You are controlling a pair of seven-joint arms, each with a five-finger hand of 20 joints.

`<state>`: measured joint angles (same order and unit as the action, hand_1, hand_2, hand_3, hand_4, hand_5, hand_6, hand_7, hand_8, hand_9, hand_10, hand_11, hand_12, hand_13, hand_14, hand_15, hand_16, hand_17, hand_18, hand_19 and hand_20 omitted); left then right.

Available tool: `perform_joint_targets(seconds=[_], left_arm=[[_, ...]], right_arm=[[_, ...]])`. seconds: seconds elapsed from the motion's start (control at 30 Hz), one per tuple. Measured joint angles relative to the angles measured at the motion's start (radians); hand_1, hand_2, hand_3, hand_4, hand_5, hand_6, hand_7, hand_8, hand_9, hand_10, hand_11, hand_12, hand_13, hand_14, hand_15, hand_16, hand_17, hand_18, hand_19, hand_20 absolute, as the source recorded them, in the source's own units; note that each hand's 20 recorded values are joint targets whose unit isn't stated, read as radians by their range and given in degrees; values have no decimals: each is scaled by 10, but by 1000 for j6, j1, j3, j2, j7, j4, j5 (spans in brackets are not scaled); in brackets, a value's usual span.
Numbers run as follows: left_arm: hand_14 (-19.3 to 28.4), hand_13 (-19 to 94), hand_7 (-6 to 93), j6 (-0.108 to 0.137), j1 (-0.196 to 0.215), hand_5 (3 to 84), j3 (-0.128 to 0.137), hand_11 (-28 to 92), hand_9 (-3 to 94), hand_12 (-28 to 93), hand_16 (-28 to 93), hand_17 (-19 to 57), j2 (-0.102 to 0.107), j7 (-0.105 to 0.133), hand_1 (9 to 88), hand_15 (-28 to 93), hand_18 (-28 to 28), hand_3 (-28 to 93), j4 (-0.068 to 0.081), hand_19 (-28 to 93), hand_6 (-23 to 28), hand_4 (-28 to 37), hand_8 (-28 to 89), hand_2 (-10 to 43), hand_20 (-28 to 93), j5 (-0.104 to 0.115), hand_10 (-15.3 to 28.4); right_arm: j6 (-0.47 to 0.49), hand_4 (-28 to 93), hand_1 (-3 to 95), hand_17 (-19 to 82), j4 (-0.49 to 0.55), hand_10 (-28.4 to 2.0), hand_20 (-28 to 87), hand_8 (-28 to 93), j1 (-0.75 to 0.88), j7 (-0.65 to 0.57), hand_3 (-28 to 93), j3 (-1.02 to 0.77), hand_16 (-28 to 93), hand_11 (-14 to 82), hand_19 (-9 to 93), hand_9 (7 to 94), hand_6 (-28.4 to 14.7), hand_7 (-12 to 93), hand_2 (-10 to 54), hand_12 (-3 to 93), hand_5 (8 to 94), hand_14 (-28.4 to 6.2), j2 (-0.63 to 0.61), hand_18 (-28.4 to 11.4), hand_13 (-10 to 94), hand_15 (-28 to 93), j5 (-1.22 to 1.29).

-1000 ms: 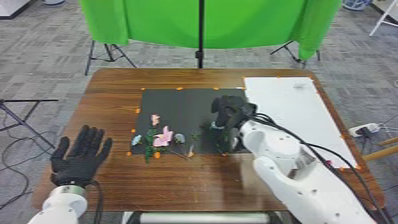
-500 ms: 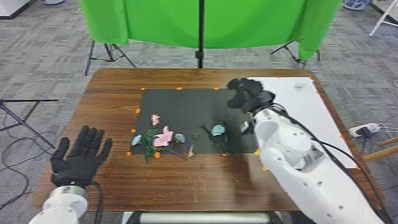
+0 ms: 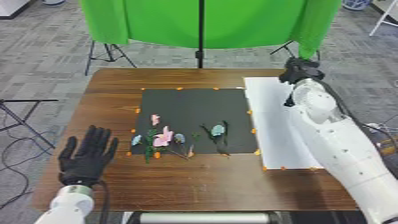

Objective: Arrange flowers

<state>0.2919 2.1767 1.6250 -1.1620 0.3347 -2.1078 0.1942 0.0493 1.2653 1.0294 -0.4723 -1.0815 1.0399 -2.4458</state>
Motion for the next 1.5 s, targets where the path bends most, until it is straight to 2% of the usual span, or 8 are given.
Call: perform_joint_targets(seconds=[0.23,0.67,0.73,0.8,1.0,1.13,1.37,1.5], left_arm=[[169,320,112,-11,-7,499,-4,236,427,104,-91,-71,0,0,259,424,146,776,0,422,110,-283,-94,172,159,-3,163],[169,319,113,-34,-20,499,-15,235,427,104,-90,-71,7,2,260,422,146,777,1,422,110,-283,-94,171,159,-7,164],[169,320,114,-34,-23,498,-16,235,427,104,-89,-71,8,2,260,423,146,777,1,422,110,-283,-94,171,159,-7,164],[169,320,114,-35,-24,499,-16,235,427,104,-89,-71,8,2,260,424,146,777,2,422,110,-283,-94,171,159,-7,164],[169,319,113,-36,-26,498,-16,236,427,105,-90,-71,8,2,261,423,146,776,4,422,110,-283,-94,170,159,-6,163],[169,319,113,-36,-25,498,-16,237,427,105,-90,-71,8,2,260,422,146,777,4,421,110,-283,-93,170,159,-6,164],[169,319,113,-36,-25,498,-15,236,427,104,-89,-71,7,1,260,422,146,777,4,422,110,-283,-94,170,160,-6,165],[169,319,112,-36,-22,498,-12,237,427,104,-89,-71,7,1,259,423,146,777,3,422,110,-283,-94,170,160,-6,164]], right_arm=[[208,-283,511,200,-81,-124,130,-144,-63,-32,751,-38,137,86,534,395,-23,168,-95,109,455,-128,-1,-189,358,132,-16],[243,-283,536,224,-133,-113,144,-143,-17,123,719,-104,149,77,535,348,-23,150,-95,87,381,-106,29,-173,382,117,-85],[243,-283,536,233,-138,-118,147,-143,-17,122,724,-96,150,84,545,371,-31,148,-95,86,404,-101,35,-166,393,122,-87],[248,-283,541,249,-147,-144,154,-140,-23,121,740,-85,154,94,573,431,-41,146,-95,98,449,-103,40,-160,437,154,-89],[262,-283,610,337,-160,-114,234,-145,-44,107,653,-81,228,165,605,675,3,189,-95,187,629,-65,50,-141,637,218,-89],[225,-283,697,375,-153,-102,315,-47,-34,98,518,-86,366,69,598,790,0,211,-95,324,700,-50,48,-150,712,173,-85],[32,-283,645,384,-72,-100,398,0,37,39,625,-34,457,107,662,872,-3,271,-95,407,789,-63,0,-183,787,216,10],[-88,-283,623,349,-9,-102,431,-29,70,10,658,27,466,156,693,838,-9,362,-95,440,740,-62,-50,-187,746,280,25]])
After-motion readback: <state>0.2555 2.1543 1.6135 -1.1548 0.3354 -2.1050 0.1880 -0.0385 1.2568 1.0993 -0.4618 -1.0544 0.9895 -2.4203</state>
